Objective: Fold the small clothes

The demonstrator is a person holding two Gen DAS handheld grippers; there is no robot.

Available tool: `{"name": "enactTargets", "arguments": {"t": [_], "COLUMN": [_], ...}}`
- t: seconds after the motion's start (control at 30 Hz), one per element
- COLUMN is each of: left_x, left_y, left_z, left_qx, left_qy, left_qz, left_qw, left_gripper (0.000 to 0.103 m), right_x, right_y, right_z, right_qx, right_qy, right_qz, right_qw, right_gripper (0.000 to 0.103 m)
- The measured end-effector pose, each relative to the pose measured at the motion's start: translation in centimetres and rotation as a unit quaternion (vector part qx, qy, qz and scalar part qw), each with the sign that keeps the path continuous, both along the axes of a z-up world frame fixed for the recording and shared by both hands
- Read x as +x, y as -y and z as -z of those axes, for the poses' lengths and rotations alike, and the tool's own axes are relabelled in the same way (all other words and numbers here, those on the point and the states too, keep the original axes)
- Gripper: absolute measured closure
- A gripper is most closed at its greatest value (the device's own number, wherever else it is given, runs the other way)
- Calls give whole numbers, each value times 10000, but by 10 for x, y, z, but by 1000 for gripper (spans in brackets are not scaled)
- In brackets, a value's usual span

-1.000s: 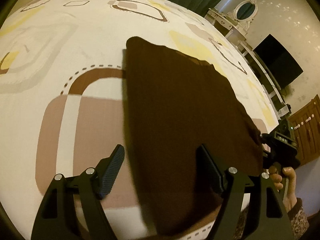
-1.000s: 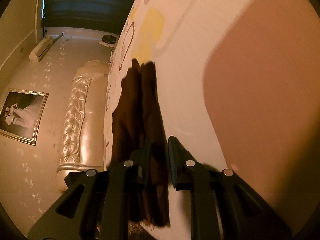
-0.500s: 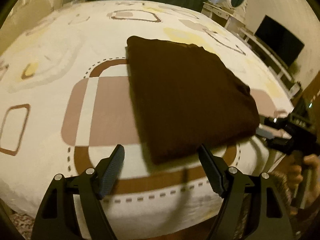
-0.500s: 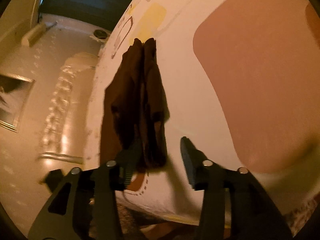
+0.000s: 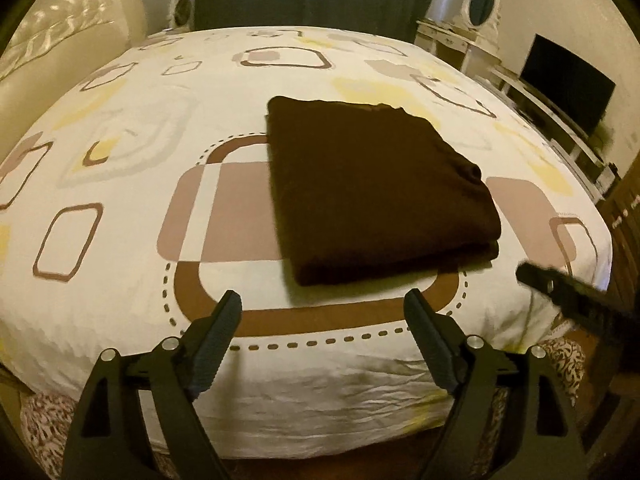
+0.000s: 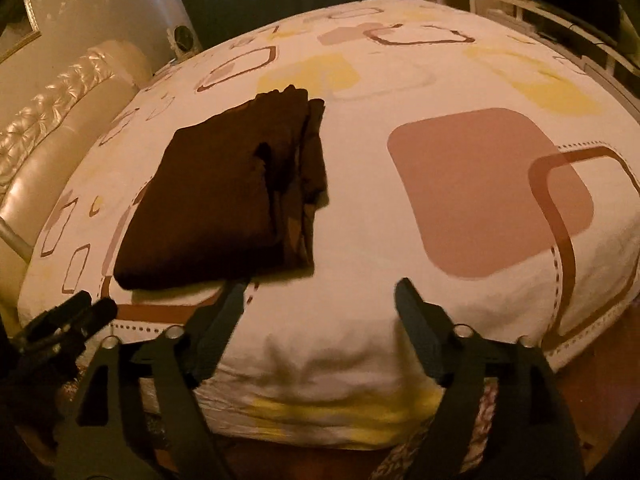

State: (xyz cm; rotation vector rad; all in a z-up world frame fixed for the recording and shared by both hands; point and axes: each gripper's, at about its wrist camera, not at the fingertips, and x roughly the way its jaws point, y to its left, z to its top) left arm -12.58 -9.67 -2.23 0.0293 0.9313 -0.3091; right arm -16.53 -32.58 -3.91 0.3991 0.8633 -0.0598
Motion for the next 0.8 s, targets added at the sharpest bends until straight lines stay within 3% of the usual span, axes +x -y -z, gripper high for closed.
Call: {"name": "enactTargets", "arguments": {"t": [0.2, 0.8], "left_x": [-8, -15], "left_y": [2, 3], "left_z": [-2, -6], "left_qx": [112, 108], "left_qy": [120, 166], "left_qz": [-110, -264], "left_qw": [9998, 9995], "left_gripper": [20, 17], "right_x": [-1, 1], "right_y": [-19, -22], "right_z": [8, 9], "right_qx": [-293, -259], "right_qy": [-181, -148], "right_qz": [-329, -347], "right_qw": [9989, 9990], "right_gripper": [21, 18]}}
